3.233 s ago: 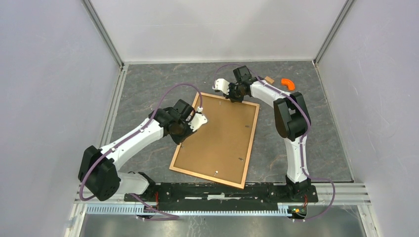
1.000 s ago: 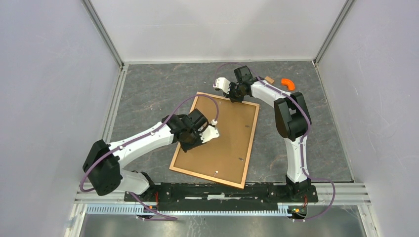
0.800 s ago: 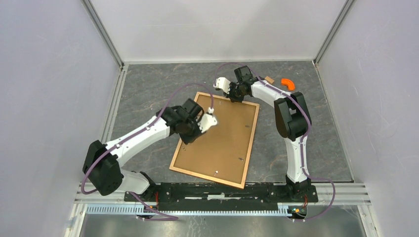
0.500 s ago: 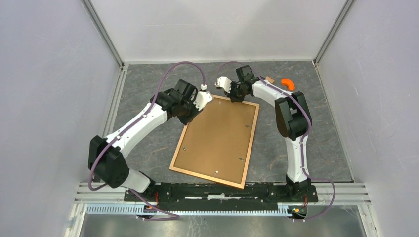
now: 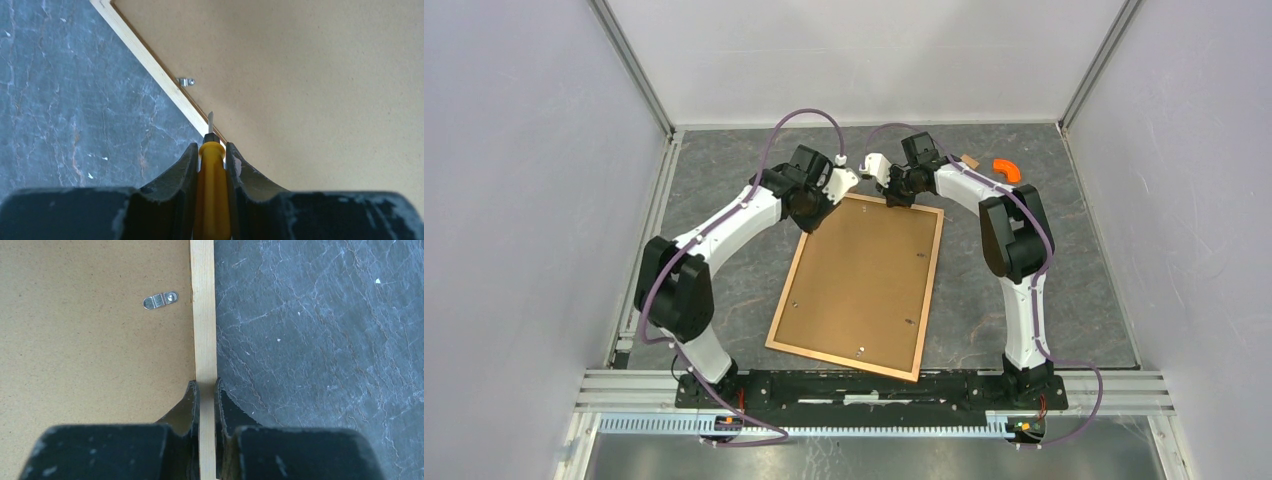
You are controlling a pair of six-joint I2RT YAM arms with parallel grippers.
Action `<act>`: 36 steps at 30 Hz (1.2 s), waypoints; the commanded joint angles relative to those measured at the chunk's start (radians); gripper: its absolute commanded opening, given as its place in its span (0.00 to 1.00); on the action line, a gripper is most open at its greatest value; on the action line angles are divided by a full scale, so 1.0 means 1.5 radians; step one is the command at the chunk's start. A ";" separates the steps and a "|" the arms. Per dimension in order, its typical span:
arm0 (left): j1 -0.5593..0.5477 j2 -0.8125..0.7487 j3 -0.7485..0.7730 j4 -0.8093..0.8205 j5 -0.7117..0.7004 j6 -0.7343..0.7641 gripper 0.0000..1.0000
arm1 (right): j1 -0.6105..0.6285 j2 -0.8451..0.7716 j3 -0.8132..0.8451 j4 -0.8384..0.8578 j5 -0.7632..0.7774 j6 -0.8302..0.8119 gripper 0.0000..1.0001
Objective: Take the photo out of the frame
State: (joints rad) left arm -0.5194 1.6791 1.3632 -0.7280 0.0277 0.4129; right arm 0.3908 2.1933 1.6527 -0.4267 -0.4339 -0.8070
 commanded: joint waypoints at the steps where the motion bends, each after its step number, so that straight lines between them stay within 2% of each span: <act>1: 0.002 0.025 0.054 0.052 0.005 0.000 0.02 | 0.010 0.019 0.019 -0.002 -0.045 0.027 0.00; 22: 0.001 0.081 0.046 0.050 -0.083 0.042 0.02 | 0.010 0.029 0.024 -0.003 -0.041 0.031 0.00; 36: 0.001 0.106 0.040 0.083 -0.094 0.040 0.02 | 0.010 0.032 0.024 -0.004 -0.039 0.031 0.00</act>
State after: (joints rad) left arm -0.5220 1.8187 1.4147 -0.6670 -0.0940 0.4465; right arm 0.3908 2.2051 1.6661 -0.4263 -0.4538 -0.7898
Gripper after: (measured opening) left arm 0.290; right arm 0.101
